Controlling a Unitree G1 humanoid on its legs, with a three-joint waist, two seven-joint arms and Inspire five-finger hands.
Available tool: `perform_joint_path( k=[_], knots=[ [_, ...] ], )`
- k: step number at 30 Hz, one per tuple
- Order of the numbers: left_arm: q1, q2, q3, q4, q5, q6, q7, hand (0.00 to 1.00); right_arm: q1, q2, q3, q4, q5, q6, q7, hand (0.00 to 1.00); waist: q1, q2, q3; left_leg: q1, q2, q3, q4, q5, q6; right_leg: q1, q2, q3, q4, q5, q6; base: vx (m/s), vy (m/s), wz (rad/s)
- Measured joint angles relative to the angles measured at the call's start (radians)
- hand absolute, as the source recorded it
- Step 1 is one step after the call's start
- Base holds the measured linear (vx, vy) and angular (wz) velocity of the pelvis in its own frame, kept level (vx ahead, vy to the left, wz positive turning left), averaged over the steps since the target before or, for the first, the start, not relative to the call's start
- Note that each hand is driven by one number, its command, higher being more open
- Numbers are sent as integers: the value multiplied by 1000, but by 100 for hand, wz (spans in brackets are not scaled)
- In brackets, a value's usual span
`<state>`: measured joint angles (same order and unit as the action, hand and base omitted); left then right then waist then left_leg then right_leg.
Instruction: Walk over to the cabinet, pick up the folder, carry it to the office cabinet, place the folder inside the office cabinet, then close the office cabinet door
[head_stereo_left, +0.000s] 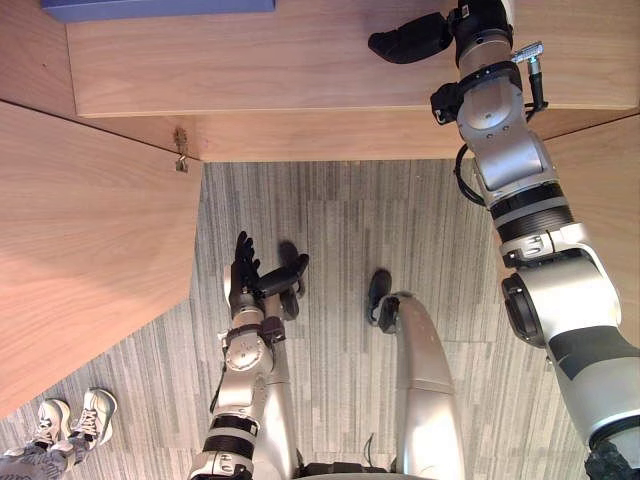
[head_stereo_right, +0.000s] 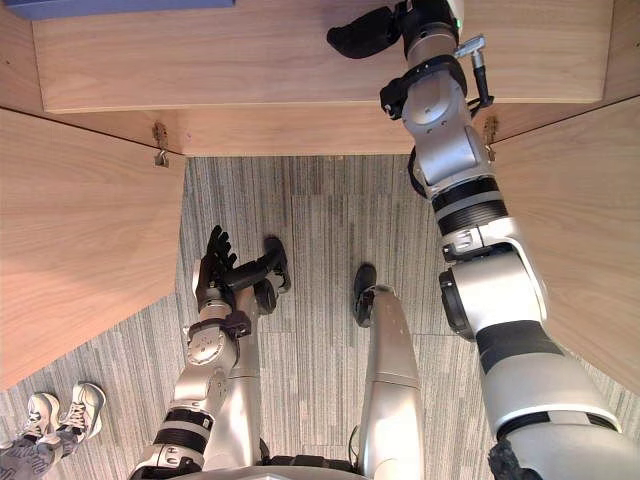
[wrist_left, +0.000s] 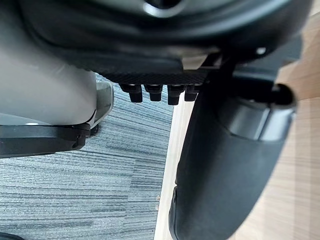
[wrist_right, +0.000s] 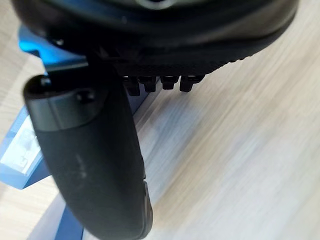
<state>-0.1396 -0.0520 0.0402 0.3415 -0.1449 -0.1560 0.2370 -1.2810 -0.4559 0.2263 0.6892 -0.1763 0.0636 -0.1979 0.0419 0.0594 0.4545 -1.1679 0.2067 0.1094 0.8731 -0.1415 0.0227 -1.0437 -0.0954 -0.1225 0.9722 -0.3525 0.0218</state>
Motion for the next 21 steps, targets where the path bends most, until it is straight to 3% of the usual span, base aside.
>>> perform_joint_path(
  k=[4, 10, 16, 21],
  knots=[
    [4, 4, 1, 2, -3, 0, -5, 100, 13, -55, 22, -16, -65, -9, 3, 0, 1, -1, 1, 10, -1, 4, -11, 0, 0, 10, -2, 0, -11, 0, 1, 0, 0, 0],
    [39, 31, 2, -18, -4, 1, -39, 100, 240, -195, 62, -283, -77, -53, 69, 0, -8, -21, -3, 31, -2, 11, -35, 0, 0, 31, -9, -17, -33, 0, 1, 11, -4, 1],
    [64, 54, 3, -35, 23, -5, -76, 100, 451, -260, 64, -435, 130, -126, 176, 0, -8, -41, -2, 44, 0, 15, -44, 0, 0, 37, -12, -27, -35, 0, 1, -5, -2, 0],
    [66, 59, 3, -35, 30, -9, -92, 100, 542, -297, 64, -515, 236, -144, 245, 0, -6, -43, -1, 44, -1, 18, -42, 0, 0, 38, -15, -26, -35, 0, 1, -31, 5, 0]
  ],
)
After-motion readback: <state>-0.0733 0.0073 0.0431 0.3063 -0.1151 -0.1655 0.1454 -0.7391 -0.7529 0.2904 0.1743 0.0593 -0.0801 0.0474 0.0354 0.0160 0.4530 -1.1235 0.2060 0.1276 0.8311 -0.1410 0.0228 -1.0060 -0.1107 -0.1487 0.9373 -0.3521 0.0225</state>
